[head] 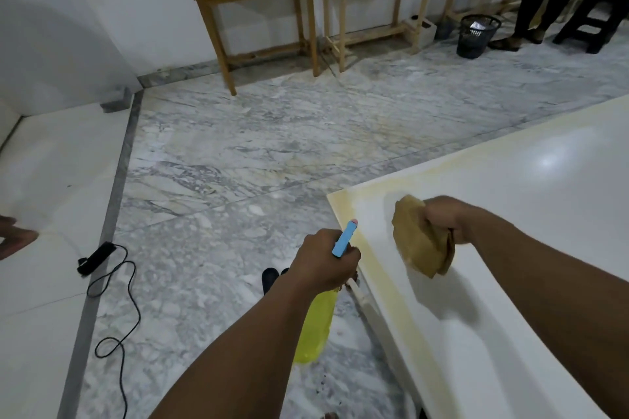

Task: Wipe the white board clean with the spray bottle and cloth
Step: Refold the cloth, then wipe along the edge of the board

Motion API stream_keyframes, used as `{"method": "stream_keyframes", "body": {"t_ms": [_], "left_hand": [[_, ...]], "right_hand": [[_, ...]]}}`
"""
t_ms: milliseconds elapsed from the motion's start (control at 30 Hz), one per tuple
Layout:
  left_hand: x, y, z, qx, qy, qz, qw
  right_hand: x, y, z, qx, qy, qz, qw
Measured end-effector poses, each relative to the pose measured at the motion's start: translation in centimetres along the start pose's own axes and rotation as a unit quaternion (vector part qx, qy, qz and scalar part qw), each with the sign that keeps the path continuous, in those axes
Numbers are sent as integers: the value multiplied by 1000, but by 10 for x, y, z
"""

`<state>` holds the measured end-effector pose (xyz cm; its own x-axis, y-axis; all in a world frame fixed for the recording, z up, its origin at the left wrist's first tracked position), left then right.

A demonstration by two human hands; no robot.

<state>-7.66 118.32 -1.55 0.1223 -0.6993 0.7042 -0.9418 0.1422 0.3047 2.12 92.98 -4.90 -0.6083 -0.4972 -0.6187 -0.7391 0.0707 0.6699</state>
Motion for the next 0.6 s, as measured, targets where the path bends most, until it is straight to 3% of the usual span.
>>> {"method": "stream_keyframes", "body": {"t_ms": [100, 200, 267, 367, 433, 500, 600], "left_hand": [[-24, -17, -13, 3, 1, -8, 1000], [-45, -34, -19, 1, 0, -14, 1000], [-58, -44, -20, 3, 7, -18, 1000], [-73, -53, -19, 2, 13, -19, 1000], [-84, -59, -17, -1, 20, -21, 1000], [-93, -65, -16, -2, 25, -25, 999], [-108, -76, -9, -3, 23, -21, 999]], "right_hand": [[-53, -21, 19, 42, 111, -79, 990], [-96, -46, 53, 96, 241, -157, 953], [-104, -69, 87, 64, 279, -179, 941], [-91, -100, 138, -15, 382, -146, 912], [-86, -110, 151, 47, 434, -158, 886], [-85, -121, 151, 129, 441, -223, 860], [-66, -140, 154, 133, 463, -303, 822]]}}
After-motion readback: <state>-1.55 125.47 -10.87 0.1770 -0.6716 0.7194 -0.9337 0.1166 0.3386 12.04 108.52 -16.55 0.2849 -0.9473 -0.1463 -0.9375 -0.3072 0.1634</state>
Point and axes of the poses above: each hand's wrist, its own y-axis away from the middle knuckle, its own z-axis out of the palm, x = y × z, the point moved 3 cm from there along -y, towards the middle knuckle, and after that the axes turned 1 degree about -x, right-handed, at the moved point
